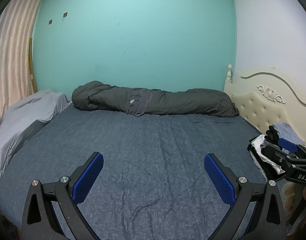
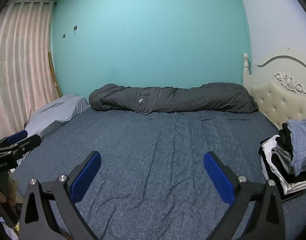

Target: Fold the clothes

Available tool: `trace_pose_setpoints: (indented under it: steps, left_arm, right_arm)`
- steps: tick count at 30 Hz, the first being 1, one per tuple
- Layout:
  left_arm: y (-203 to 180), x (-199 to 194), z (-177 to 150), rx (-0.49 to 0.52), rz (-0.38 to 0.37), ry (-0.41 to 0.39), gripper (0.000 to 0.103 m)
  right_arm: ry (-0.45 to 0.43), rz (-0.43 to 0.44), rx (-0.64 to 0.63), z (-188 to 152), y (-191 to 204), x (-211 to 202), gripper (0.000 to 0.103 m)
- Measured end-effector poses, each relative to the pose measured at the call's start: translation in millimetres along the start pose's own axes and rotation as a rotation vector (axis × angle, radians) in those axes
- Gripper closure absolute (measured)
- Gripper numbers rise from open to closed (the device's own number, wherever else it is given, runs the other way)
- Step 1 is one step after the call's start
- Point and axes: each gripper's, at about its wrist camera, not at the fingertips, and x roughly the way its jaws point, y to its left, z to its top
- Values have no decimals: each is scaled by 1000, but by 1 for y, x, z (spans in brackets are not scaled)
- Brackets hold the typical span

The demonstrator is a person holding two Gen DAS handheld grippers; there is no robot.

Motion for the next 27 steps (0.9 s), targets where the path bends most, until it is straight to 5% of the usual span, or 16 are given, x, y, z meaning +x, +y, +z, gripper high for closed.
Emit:
trace_pose_setpoints:
  steps: [27]
  left_arm:
    - [-3, -6, 1, 18, -13, -10, 0]
  right_arm:
    - [5, -14, 5, -6, -4, 1, 0]
